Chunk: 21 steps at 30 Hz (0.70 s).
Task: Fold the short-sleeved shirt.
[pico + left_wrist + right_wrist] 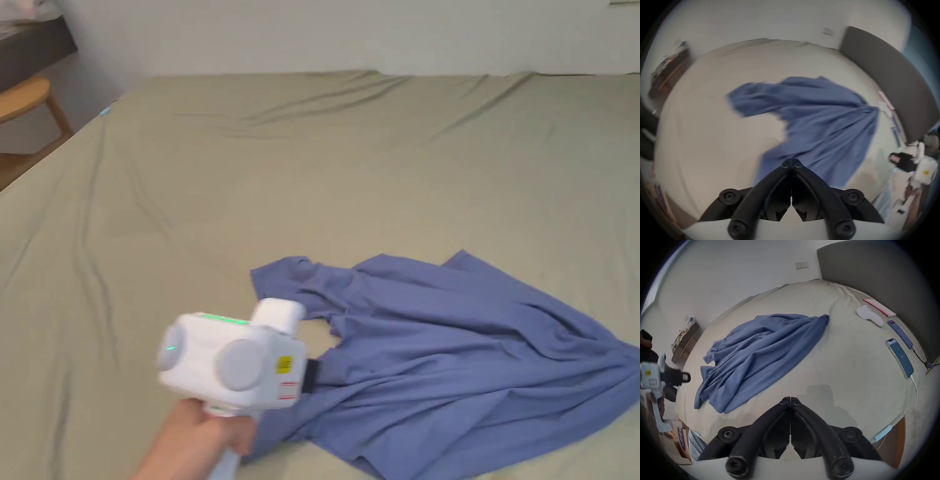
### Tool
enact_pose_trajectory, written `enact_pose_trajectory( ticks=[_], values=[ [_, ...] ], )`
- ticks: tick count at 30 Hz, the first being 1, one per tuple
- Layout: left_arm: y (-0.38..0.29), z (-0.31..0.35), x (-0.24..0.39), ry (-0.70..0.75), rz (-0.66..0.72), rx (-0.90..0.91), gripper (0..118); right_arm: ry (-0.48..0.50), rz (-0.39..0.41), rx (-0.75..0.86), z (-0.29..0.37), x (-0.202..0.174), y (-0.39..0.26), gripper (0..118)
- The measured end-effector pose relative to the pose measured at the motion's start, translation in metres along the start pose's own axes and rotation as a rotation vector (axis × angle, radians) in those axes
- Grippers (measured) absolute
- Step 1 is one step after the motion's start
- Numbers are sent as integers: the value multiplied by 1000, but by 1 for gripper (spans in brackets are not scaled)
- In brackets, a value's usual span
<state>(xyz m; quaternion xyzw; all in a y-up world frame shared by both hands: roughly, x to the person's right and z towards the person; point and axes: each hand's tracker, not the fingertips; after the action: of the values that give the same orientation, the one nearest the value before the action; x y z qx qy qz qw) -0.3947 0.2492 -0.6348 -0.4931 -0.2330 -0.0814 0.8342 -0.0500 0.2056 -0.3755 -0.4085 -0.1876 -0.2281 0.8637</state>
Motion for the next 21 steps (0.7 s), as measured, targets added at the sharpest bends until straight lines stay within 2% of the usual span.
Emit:
enact_pose_trajectory(
  ticks=[2, 3, 4, 5, 6, 7, 9, 12, 13, 14, 15, 16, 19, 21],
  values=[
    [-16, 3, -32, 73, 54, -38, 0, 19, 12, -9, -2, -13, -1, 0],
    [-23, 4, -44, 47, 88, -44, 0, 36, 29, -17, -2, -20, -1, 0],
    [-27, 4, -50, 21, 117, -49, 17, 38, 40, -17, -2, -26, -2, 0],
    [-32, 1, -55, -7, 152, -62, 78, 38, 58, -19, -2, -33, -4, 0],
    [-35, -8, -52, -36, 163, -111, 114, 44, 77, -26, -2, -39, -5, 0],
    [-39, -10, -48, -46, 156, -133, 118, 48, 85, -30, -1, -44, -6, 0],
    [-44, -20, -36, -73, 120, -111, 116, 56, 106, -34, 2, -53, -8, 0],
    [-39, -49, -28, -24, 76, -121, 115, 47, 127, -47, 3, -61, -11, 0],
    [-40, -56, -27, -27, 76, -121, 108, 47, 132, -49, 3, -62, -12, 0],
    [-36, -60, -29, -26, 81, -124, 71, 45, 137, -54, 4, -63, -12, 0],
    [-37, -59, -31, -29, 91, -122, 18, 41, 140, -57, 4, -63, -11, 0],
    [-39, -55, -32, -67, 113, -118, 0, 40, 142, -55, 3, -61, -11, 0],
    [-44, -44, -38, -82, 104, -86, 0, 38, 155, -57, -4, -65, -3, 0],
    [-50, -38, -42, -107, 112, -74, 0, 40, 192, -62, -10, -76, 5, 0]
  ],
)
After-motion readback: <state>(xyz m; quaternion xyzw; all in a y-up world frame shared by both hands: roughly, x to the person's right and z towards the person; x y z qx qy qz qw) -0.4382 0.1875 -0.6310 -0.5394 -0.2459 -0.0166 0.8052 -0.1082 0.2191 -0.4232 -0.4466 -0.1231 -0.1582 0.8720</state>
